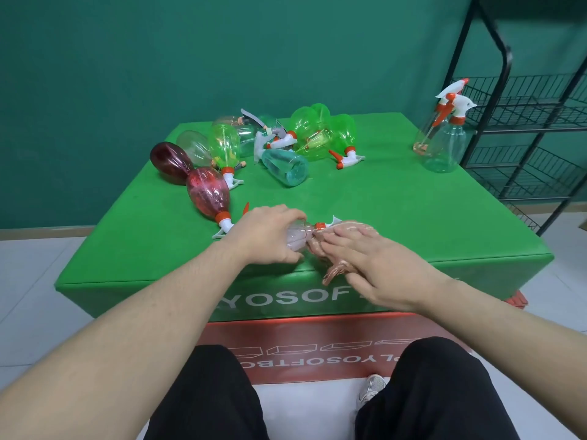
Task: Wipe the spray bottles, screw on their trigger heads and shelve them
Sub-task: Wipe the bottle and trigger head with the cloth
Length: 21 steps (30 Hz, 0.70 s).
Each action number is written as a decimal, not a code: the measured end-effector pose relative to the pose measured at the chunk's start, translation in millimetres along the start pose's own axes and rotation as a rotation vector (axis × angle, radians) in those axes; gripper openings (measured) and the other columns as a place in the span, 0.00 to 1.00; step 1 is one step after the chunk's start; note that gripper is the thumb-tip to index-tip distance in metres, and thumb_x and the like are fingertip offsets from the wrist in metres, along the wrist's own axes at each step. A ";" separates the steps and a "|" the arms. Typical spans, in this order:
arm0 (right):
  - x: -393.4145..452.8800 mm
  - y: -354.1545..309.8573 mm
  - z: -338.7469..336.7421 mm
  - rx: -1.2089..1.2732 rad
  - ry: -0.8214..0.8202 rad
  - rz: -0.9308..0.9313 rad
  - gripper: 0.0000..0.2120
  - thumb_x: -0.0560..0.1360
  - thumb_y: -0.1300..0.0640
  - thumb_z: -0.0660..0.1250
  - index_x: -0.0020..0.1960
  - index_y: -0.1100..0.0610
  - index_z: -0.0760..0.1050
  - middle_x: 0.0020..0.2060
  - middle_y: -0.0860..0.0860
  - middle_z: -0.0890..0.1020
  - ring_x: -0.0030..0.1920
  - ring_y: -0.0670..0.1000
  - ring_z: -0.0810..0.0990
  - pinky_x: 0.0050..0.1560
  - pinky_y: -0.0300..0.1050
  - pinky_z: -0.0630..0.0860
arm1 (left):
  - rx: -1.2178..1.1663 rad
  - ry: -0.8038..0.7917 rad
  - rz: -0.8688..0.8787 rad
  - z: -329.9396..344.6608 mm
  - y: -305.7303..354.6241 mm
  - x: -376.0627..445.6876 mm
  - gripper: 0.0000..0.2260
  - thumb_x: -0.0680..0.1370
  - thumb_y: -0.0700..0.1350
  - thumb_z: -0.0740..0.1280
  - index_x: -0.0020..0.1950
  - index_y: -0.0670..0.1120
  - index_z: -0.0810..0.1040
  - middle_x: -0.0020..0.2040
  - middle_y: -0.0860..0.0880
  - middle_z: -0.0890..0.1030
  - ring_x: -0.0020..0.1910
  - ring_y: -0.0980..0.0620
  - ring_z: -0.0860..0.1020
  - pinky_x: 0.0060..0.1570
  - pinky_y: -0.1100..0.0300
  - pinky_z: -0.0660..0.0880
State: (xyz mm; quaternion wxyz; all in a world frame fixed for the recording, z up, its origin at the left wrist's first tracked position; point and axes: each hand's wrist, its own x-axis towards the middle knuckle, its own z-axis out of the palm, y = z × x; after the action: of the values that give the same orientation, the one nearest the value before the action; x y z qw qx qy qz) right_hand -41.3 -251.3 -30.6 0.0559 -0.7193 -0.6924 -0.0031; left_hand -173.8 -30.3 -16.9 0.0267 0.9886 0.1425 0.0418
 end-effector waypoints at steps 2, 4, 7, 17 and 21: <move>-1.2 4.4 -1.0 0.057 0.038 0.065 0.32 0.78 0.45 0.47 0.79 0.54 0.64 0.78 0.48 0.63 0.80 0.46 0.56 0.80 0.45 0.49 | -0.002 0.020 -0.002 2.4 -0.8 -1.6 0.38 0.72 0.63 0.74 0.78 0.52 0.67 0.69 0.49 0.77 0.66 0.46 0.76 0.66 0.51 0.73; -0.3 6.5 -0.7 0.114 0.051 0.119 0.33 0.77 0.44 0.45 0.79 0.53 0.63 0.78 0.46 0.63 0.79 0.43 0.56 0.80 0.45 0.51 | 0.009 0.036 0.008 4.5 -0.6 -1.9 0.38 0.72 0.63 0.74 0.78 0.52 0.67 0.69 0.49 0.77 0.65 0.46 0.76 0.65 0.51 0.74; 4.4 8.3 -2.5 0.157 0.059 0.189 0.28 0.81 0.48 0.50 0.80 0.52 0.61 0.79 0.45 0.60 0.79 0.41 0.55 0.80 0.41 0.49 | -0.001 0.055 0.005 6.2 -1.1 -1.8 0.37 0.72 0.63 0.74 0.78 0.52 0.68 0.69 0.49 0.77 0.65 0.46 0.77 0.65 0.50 0.74; 42.4 13.9 -16.1 0.215 -0.067 0.325 0.26 0.85 0.50 0.54 0.81 0.46 0.56 0.79 0.46 0.61 0.77 0.50 0.63 0.79 0.52 0.55 | 0.037 0.055 0.005 8.0 0.8 -0.9 0.38 0.72 0.64 0.73 0.78 0.54 0.67 0.69 0.50 0.77 0.65 0.46 0.76 0.65 0.50 0.74; 54.5 12.6 -17.6 0.220 -0.122 0.343 0.25 0.85 0.49 0.52 0.81 0.47 0.56 0.80 0.44 0.58 0.78 0.51 0.62 0.79 0.54 0.55 | 0.044 0.056 0.000 7.8 1.6 -2.2 0.38 0.72 0.64 0.73 0.78 0.54 0.67 0.69 0.50 0.76 0.65 0.46 0.76 0.65 0.50 0.74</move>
State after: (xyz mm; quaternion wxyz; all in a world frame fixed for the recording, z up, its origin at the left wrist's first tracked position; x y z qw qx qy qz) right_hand -25.2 -199.0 -9.6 0.0919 -0.8151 -0.5580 0.1256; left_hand -174.7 -32.7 -24.7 0.0009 0.9873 0.1441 0.0663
